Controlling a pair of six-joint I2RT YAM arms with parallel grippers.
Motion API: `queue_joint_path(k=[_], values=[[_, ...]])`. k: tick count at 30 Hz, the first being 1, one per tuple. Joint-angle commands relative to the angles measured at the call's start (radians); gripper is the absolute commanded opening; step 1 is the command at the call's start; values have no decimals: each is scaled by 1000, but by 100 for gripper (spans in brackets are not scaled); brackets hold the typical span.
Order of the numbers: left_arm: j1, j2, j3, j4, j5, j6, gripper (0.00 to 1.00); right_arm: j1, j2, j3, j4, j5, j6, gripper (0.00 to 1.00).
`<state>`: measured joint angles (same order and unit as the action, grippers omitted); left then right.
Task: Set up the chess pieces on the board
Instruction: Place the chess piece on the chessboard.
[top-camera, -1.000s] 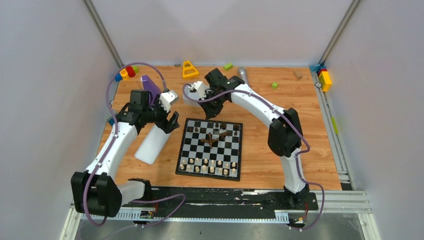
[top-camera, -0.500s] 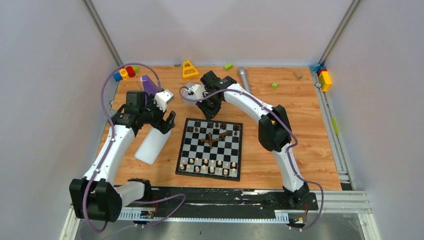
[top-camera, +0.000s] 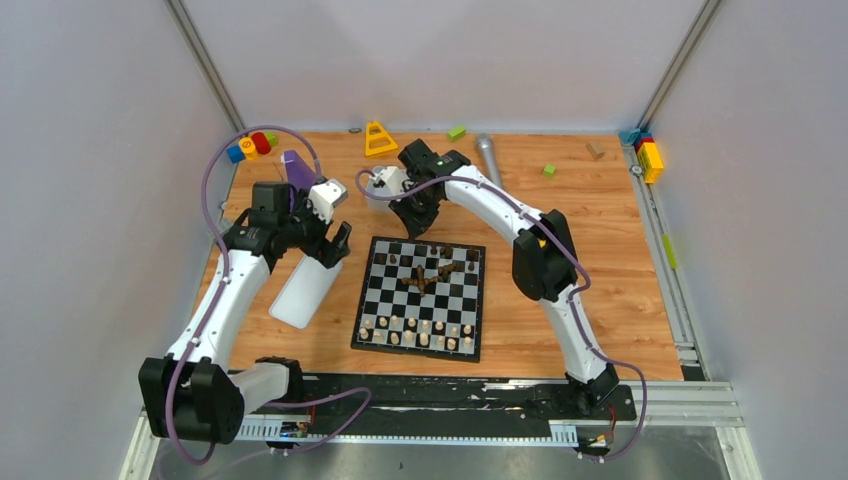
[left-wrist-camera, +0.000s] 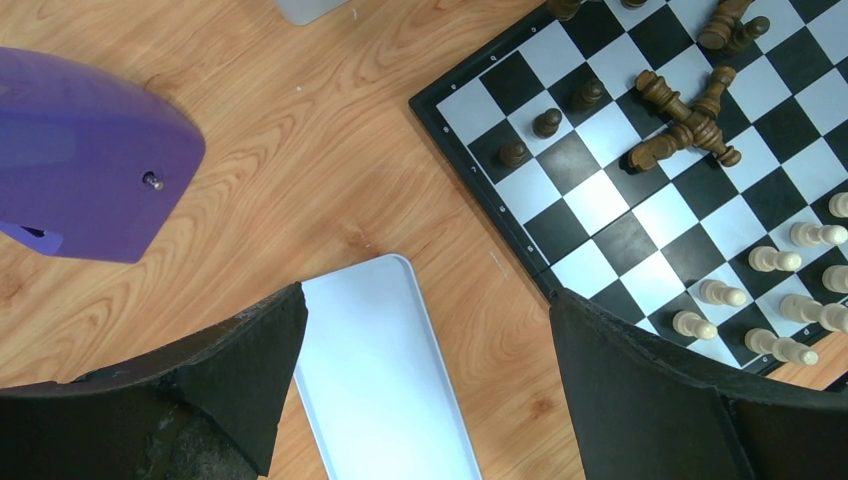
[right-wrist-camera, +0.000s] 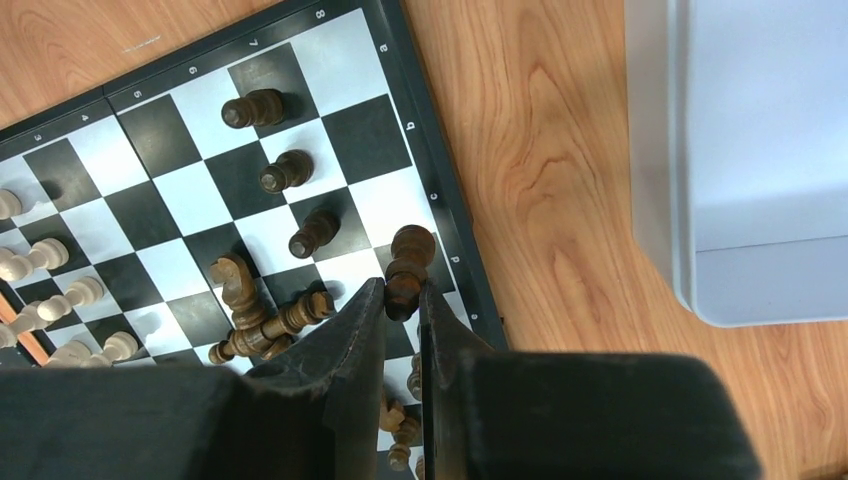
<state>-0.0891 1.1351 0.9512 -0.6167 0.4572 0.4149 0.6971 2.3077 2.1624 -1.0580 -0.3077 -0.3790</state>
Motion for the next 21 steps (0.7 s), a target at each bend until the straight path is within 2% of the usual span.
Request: queue_joint_path(k=[1,21], values=[[11,-29,29,7,0,-23,99,10,31,52,0,-23,0,5],[54,-54,23,9,1,-30,99,42,78,53,1,-1,-7,8]])
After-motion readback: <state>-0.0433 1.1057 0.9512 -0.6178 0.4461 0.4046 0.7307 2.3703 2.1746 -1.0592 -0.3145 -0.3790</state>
